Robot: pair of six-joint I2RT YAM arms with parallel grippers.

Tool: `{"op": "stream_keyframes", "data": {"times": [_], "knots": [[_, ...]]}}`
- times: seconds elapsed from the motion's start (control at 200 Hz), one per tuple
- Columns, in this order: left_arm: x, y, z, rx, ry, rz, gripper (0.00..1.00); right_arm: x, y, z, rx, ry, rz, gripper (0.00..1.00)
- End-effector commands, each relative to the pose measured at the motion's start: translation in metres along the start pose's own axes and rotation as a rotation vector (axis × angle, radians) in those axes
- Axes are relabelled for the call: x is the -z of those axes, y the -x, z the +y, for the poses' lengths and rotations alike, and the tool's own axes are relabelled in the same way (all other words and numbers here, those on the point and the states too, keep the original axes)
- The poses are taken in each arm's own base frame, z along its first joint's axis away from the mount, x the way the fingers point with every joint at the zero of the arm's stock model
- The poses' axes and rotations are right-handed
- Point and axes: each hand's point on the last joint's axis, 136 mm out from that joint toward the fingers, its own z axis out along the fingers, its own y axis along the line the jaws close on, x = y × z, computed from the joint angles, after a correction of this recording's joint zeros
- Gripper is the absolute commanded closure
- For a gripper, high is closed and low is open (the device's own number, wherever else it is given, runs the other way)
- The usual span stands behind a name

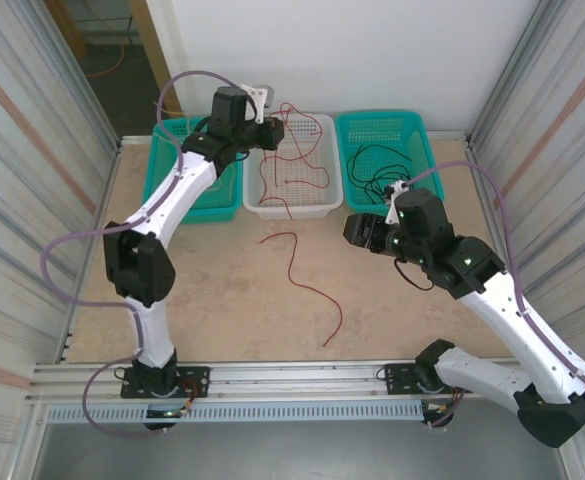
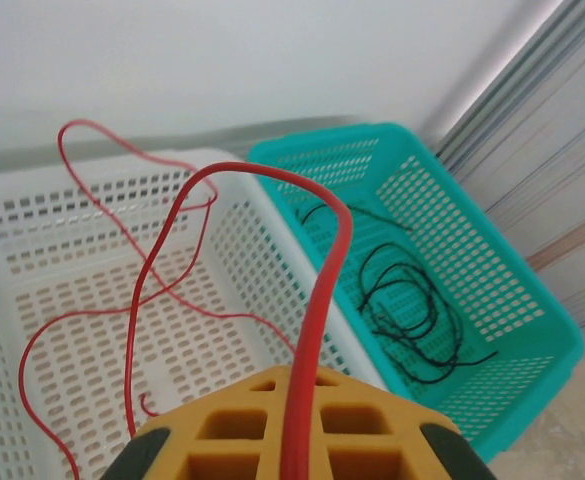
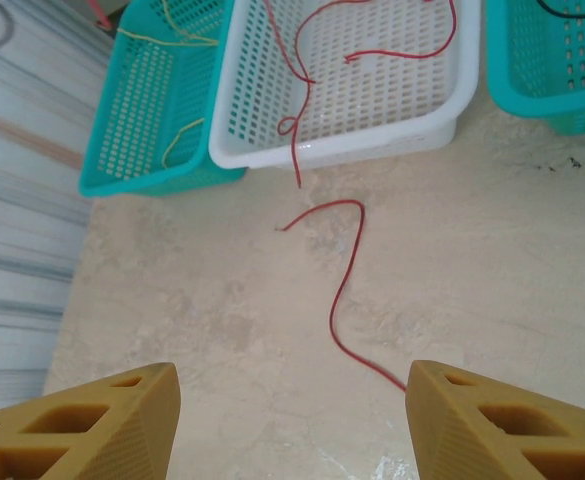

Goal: Untangle the cables

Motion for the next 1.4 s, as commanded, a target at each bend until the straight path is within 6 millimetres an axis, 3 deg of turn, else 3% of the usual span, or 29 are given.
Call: {"op": "stream_keyframes", "data": {"times": [0.0, 0.301, 0.316, 0.361, 0.426, 0.506, 0.626, 0.686, 0.822, 0.847, 1.007, 1.152, 1.198, 1.303, 1.398], "knots": [[0.0, 0.024, -0.003, -0.003, -0.003, -0.071, 1.0, 0.006, 0.0, -0.005, -0.004, -0.051, -0.015, 0.39], [-0.01, 0.049, 0.008, -0.066, 0.075, -0.087, 1.0, 0.007, -0.014, -0.01, -0.014, -0.123, 0.004, 0.4], [-0.021, 0.04, 0.014, -0.06, 0.085, -0.066, 1.0, 0.007, -0.014, -0.011, -0.014, -0.125, 0.002, 0.4], [-0.026, 0.038, 0.018, -0.051, 0.095, -0.064, 1.0, 0.01, -0.013, -0.011, -0.014, -0.129, -0.008, 0.4], [-0.03, 0.035, 0.023, -0.017, 0.116, -0.063, 0.79, 0.013, -0.011, -0.012, -0.019, -0.135, -0.025, 0.4], [-0.036, 0.028, 0.03, 0.02, 0.139, -0.051, 0.45, 0.015, -0.01, -0.012, -0.026, -0.134, -0.036, 0.4], [-0.036, 0.016, 0.047, 0.064, 0.24, -0.04, 0.19, 0.018, -0.013, -0.014, -0.03, -0.142, -0.035, 0.4], [-0.032, 0.018, 0.046, 0.06, 0.257, -0.051, 0.02, 0.019, -0.015, -0.014, -0.028, -0.143, -0.031, 0.4], [-0.021, 0.027, 0.036, 0.021, 0.288, -0.081, 0.01, 0.019, -0.018, -0.012, -0.022, -0.142, -0.02, 0.4], [-0.007, 0.039, 0.029, 0.018, 0.287, -0.113, 0.01, 0.018, -0.019, -0.011, -0.02, -0.14, -0.018, 0.4], [0.018, 0.052, 0.013, 0.04, 0.326, -0.191, 0.01, 0.012, -0.02, -0.003, -0.008, -0.12, -0.012, 0.38], [0.053, 0.066, -0.007, 0.037, 0.327, -0.266, 0.01, 0.008, -0.019, 0.006, 0.017, -0.099, 0.004, 0.37], [0.065, 0.069, -0.014, 0.034, 0.313, -0.284, 0.01, -0.003, -0.021, 0.007, 0.032, -0.116, 0.025, 0.37], [0.086, 0.067, -0.028, 0.07, 0.262, -0.312, 0.01, -0.012, -0.02, 0.011, 0.061, -0.119, 0.041, 0.36], [0.09, 0.056, -0.05, 0.12, 0.147, -0.291, 0.05, -0.02, -0.023, 0.012, 0.09, -0.128, 0.06, 0.35]]}}
